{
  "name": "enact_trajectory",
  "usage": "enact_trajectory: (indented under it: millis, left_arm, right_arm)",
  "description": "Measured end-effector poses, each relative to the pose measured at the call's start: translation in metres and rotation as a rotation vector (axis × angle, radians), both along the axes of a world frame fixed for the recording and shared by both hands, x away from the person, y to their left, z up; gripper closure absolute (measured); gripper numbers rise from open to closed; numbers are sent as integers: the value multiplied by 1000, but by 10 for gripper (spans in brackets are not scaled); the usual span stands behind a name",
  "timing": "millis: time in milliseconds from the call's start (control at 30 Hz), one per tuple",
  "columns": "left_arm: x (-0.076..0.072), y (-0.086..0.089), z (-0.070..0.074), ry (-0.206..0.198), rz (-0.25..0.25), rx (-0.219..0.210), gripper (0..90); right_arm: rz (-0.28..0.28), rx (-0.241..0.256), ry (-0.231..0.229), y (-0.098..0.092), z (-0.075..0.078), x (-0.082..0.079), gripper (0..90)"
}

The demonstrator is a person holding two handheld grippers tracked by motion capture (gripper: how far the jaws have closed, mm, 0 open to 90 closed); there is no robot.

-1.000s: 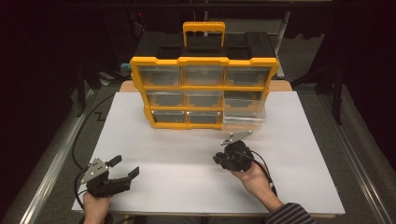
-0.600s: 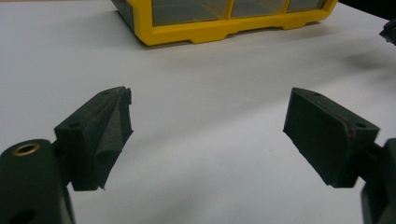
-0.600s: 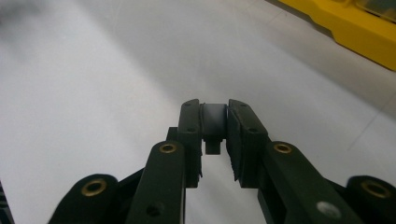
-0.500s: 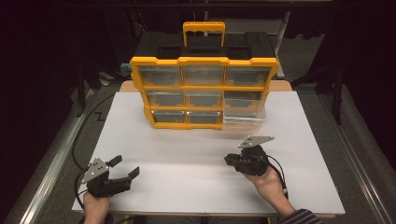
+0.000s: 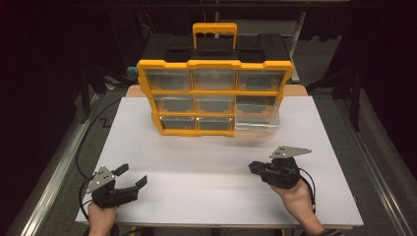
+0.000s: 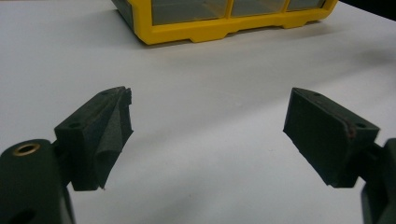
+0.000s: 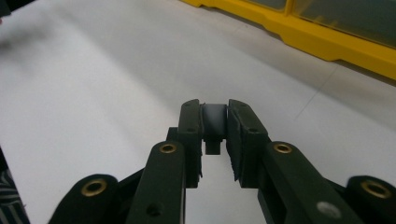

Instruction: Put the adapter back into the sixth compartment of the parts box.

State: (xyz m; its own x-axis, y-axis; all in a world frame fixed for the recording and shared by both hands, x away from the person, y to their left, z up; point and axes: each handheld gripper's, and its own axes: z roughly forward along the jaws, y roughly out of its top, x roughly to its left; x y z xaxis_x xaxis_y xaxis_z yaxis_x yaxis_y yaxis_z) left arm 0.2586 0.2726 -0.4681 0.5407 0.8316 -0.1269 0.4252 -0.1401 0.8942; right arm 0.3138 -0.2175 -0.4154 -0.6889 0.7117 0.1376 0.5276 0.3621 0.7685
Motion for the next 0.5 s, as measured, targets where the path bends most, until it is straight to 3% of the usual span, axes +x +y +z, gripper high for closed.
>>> enact_trajectory:
  millis: [267, 500]
  left_arm:
    - [0, 0, 0, 3, 1, -1, 162]
    - [0, 0, 0, 4, 2, -3, 162]
  right_arm:
    - [-30, 47, -34, -14, 11, -6, 768]
    - [-33, 37, -38, -22, 18, -6, 767]
